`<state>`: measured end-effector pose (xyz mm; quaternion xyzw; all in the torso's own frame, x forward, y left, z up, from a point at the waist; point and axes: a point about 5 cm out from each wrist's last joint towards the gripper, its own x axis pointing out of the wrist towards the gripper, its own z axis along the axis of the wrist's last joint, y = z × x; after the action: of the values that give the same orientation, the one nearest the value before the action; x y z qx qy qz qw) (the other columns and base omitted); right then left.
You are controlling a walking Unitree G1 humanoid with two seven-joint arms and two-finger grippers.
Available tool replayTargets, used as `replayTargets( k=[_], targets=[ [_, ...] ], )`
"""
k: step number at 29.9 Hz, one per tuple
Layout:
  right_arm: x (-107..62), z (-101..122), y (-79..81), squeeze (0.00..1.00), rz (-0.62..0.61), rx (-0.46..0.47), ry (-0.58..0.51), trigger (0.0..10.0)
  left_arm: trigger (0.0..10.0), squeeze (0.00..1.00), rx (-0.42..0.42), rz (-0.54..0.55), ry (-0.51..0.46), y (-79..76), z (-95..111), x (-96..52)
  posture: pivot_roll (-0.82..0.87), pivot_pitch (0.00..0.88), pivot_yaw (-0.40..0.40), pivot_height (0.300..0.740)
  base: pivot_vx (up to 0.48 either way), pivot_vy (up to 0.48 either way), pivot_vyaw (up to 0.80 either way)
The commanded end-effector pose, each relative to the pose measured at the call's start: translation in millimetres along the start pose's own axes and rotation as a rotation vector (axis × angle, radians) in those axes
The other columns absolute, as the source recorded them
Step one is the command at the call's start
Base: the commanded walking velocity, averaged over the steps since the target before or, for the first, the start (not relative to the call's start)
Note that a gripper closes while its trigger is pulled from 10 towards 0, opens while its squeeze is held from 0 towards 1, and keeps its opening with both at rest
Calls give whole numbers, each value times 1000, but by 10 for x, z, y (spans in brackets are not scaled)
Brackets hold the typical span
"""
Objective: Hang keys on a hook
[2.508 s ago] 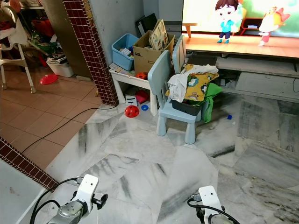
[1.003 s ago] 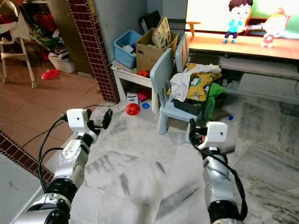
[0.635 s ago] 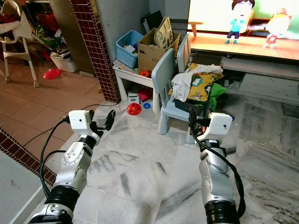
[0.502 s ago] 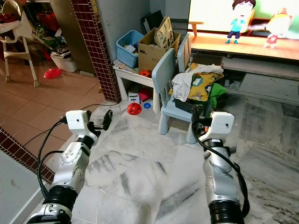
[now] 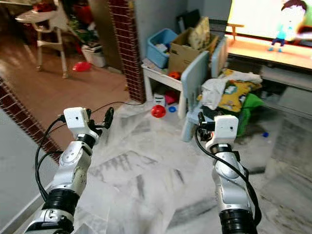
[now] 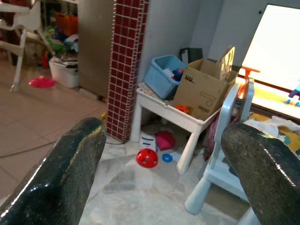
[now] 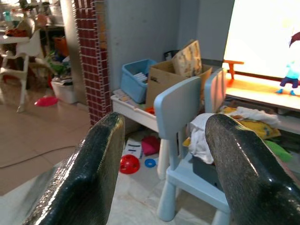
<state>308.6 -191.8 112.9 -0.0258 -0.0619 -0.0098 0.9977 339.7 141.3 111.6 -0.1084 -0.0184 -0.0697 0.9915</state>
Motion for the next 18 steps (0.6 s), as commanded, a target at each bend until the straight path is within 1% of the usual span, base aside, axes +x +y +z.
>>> replayTargets(
  k=[1,7,9,18],
  targets=[
    [7,58,13,0,0,-6,-16,10000,10000,0,8,1,-3,-1,44,9,-101,0,54,740,0,0,800],
    [-14,48,-12,0,-11,-7,-5,10000,10000,0,16,11,11,-11,33,10,-104,0,57,740,0,0,800],
    [-24,46,-21,0,-15,-8,-3,10000,10000,0,30,10,20,-13,25,6,-106,0,57,740,0,0,800],
    [-50,29,-40,0,-20,-12,11,10000,10000,0,34,18,33,3,13,-3,-105,0,52,740,0,0,800]
  ],
)
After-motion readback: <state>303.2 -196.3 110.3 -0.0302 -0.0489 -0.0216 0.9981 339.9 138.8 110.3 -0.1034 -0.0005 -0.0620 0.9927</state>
